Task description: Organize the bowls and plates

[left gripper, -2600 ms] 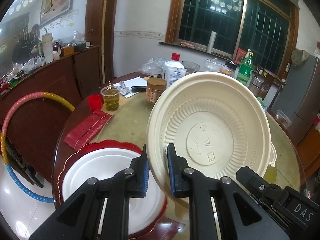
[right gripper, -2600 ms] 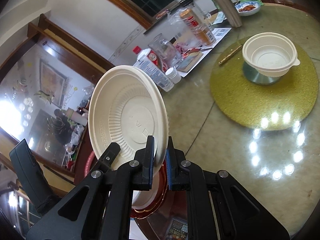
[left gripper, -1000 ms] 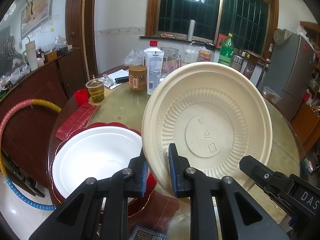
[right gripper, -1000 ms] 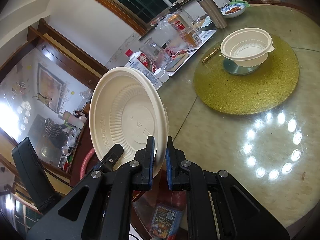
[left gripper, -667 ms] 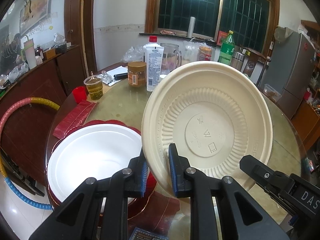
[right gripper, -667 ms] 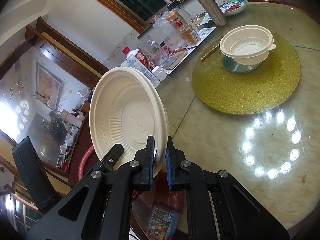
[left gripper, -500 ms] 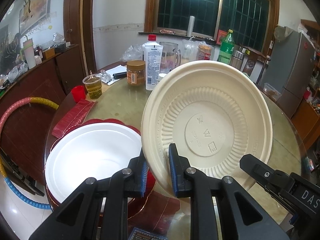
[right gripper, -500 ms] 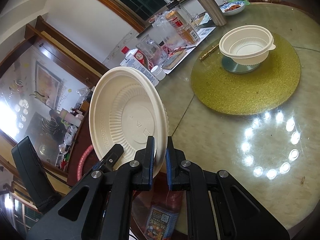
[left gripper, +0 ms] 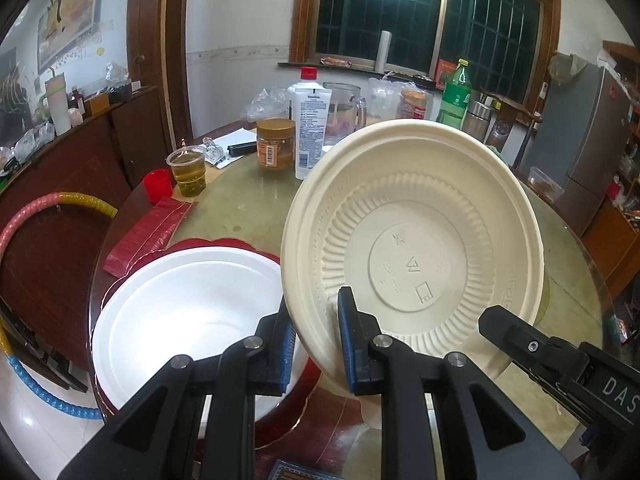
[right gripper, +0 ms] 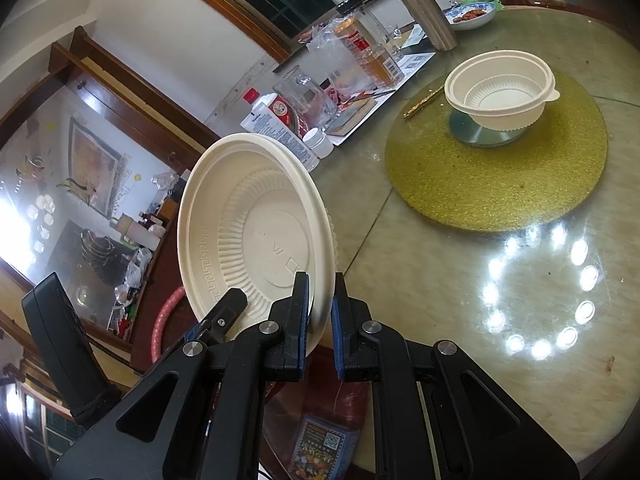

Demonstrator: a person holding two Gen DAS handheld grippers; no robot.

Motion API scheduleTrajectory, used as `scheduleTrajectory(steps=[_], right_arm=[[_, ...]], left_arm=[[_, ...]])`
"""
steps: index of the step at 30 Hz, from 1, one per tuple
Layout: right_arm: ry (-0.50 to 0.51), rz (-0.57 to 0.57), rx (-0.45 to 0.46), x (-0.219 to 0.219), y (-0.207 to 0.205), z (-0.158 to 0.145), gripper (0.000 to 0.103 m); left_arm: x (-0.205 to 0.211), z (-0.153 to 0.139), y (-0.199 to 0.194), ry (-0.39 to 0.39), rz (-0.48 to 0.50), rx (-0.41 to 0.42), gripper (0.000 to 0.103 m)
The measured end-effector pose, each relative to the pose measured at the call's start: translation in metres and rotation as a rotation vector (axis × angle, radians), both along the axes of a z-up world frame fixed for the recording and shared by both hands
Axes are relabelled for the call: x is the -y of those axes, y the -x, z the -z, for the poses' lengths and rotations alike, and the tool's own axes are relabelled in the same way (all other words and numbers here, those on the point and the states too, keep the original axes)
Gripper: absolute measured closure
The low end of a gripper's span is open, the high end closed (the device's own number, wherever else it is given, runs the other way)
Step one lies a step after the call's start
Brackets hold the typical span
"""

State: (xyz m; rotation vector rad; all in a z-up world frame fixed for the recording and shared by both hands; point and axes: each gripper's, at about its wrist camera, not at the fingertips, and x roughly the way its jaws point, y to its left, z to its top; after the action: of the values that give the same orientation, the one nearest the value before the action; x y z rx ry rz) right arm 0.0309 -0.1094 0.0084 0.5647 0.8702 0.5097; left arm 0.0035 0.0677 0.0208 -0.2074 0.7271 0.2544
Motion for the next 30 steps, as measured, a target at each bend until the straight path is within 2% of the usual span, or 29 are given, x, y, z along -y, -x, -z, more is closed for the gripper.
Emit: scheduleTrajectory(steps=[16,30], right_arm=[[0.024,-0.032,0.039,-0.022,-0.001,-0.015,0.093],[0.042,-0.107,0.065,-0.057,0.004,-0.024,0.093]], left_arm=[[-0.013,-0.010,0.007,0.018,-0.033,0.033,0.084],[-0.050,-0.016,0.020,0.032,-0.092,0.049,0.084]])
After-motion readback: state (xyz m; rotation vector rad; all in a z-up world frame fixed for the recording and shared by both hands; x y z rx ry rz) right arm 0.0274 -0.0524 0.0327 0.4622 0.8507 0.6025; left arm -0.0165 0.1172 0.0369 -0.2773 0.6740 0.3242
